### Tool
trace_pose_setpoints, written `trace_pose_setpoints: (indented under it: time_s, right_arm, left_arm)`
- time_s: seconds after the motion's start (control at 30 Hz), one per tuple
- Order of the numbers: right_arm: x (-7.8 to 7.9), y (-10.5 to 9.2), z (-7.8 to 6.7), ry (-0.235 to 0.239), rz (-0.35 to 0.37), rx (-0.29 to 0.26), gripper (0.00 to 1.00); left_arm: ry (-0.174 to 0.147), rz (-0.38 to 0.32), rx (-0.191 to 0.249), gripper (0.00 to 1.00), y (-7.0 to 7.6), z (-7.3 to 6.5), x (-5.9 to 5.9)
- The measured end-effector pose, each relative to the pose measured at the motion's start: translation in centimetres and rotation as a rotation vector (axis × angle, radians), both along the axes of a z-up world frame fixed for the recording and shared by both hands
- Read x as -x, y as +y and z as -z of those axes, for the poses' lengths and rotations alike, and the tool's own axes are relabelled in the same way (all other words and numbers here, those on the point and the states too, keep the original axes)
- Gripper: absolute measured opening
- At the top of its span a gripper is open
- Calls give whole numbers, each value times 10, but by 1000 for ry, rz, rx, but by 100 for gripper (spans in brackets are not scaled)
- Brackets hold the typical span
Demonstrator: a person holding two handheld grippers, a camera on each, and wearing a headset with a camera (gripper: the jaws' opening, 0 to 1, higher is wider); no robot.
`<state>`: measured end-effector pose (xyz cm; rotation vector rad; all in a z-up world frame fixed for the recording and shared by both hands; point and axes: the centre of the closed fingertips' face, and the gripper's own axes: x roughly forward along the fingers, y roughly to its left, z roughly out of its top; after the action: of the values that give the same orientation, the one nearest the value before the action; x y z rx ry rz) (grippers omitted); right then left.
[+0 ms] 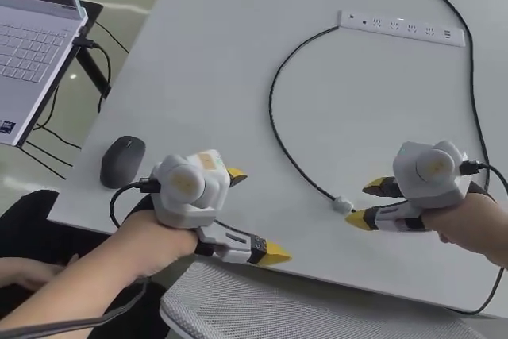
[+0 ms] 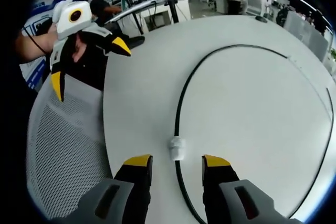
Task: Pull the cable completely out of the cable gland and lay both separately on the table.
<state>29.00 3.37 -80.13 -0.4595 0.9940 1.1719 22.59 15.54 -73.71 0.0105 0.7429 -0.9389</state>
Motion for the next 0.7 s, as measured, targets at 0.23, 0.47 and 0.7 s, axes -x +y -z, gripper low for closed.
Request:
trace_pose_setpoints:
  time_s: [0.23,0.47,0.7]
  right_arm:
    - [2,4,8,12,-13,16,28]
    - [1,5,14,16,-27,40,24]
    - [2,5,17,35,-31,48,14]
  left_arm:
    - [14,-1,-4,91,7,6,5]
    - [17,-11,-8,92,13,9,4]
    - [22,-17,-4,91,16,11,4]
